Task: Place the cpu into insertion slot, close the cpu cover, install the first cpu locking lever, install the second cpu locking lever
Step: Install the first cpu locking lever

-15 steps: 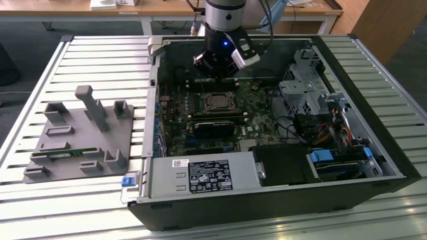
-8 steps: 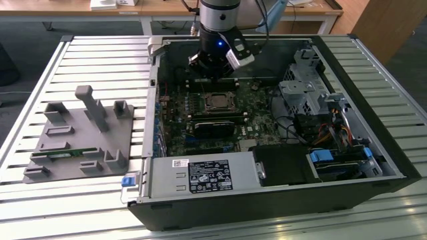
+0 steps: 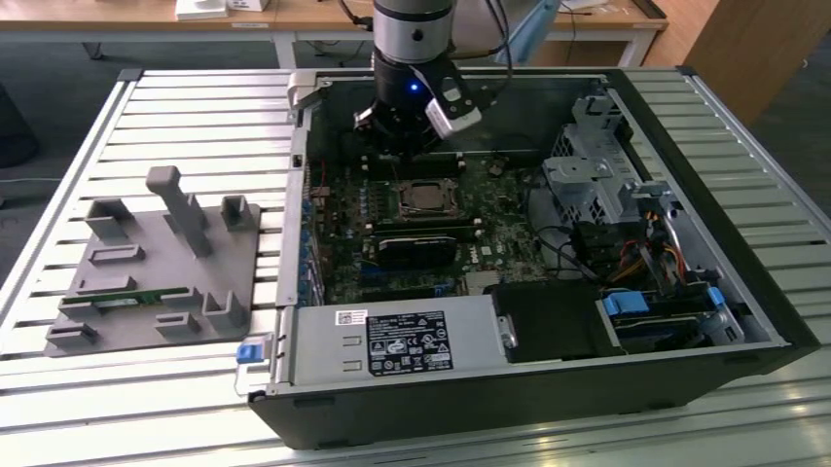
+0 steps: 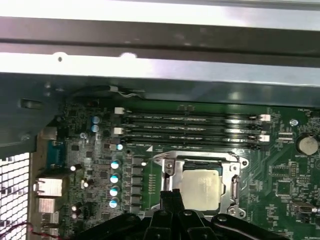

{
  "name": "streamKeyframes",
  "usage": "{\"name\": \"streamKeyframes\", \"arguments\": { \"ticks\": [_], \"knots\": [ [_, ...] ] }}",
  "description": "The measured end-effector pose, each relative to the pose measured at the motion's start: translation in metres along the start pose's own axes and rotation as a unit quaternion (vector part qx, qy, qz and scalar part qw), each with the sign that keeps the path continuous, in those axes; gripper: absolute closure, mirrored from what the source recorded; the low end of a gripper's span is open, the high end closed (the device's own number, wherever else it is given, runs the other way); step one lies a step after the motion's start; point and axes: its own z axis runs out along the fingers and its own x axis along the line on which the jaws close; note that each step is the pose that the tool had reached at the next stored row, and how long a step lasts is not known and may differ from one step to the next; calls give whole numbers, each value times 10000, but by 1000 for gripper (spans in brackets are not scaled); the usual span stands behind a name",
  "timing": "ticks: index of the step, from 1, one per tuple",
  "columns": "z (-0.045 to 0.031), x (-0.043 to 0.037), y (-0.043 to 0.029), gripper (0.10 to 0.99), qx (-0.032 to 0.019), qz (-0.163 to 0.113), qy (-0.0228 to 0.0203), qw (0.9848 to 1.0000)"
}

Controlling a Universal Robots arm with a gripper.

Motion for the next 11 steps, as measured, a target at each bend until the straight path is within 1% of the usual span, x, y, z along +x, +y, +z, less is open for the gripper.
{"name": "streamKeyframes", "arguments": {
  "ticks": [6,11],
  "knots": [
    [0,113,3,980,0,-1,-14,10000],
    [-13,160,4,980,-1,-1,-23,10000]
  ]
}}
